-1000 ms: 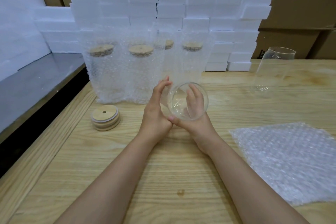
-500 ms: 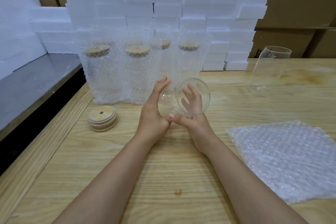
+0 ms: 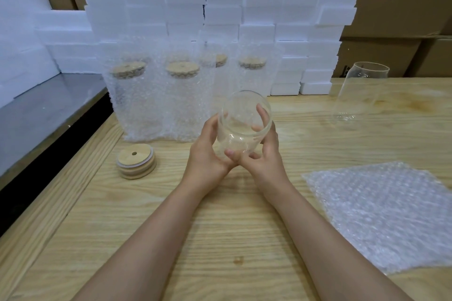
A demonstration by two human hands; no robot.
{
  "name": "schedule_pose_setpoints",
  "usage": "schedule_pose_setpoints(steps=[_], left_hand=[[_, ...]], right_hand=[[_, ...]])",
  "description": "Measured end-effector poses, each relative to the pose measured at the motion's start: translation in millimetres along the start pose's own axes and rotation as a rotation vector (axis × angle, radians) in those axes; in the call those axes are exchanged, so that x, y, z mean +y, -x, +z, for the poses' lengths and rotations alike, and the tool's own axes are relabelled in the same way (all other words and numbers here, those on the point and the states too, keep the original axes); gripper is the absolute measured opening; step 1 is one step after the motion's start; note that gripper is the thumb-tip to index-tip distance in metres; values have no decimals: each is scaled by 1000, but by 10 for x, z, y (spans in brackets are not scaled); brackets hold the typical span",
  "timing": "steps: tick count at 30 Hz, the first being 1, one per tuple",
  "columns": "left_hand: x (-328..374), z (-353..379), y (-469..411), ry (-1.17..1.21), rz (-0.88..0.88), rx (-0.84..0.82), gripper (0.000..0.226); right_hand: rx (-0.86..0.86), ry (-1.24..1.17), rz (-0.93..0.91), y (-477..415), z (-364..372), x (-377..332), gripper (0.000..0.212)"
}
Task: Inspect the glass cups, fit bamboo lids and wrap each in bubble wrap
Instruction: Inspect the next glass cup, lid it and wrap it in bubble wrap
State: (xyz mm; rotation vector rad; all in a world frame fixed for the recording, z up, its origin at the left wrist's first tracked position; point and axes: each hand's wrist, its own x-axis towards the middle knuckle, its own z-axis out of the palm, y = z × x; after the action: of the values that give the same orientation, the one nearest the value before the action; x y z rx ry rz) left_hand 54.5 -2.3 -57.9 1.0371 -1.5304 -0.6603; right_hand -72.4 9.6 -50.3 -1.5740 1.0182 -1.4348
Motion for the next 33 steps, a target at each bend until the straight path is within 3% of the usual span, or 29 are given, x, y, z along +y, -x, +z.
schedule_pose_setpoints(steps=[7,15,24,31,33], left_hand=[[-19,-8,-3,-84,24,32,76],[-153,-9,-50,-244,-21,94,68],[-107,7,-33,-155,37,40,79],[36,8,23,-171,78,56,68],[35,4,15,-199,73,54,75]], right_hand=[[14,139,-32,1,38,-34,89],[-27,6,-131,-19,55,-3,89],[15,134,-43,-14,36,-43,88],[24,-3,21,-19,-12,-28,93],[12,-46,14,-23,-25,-16,88]])
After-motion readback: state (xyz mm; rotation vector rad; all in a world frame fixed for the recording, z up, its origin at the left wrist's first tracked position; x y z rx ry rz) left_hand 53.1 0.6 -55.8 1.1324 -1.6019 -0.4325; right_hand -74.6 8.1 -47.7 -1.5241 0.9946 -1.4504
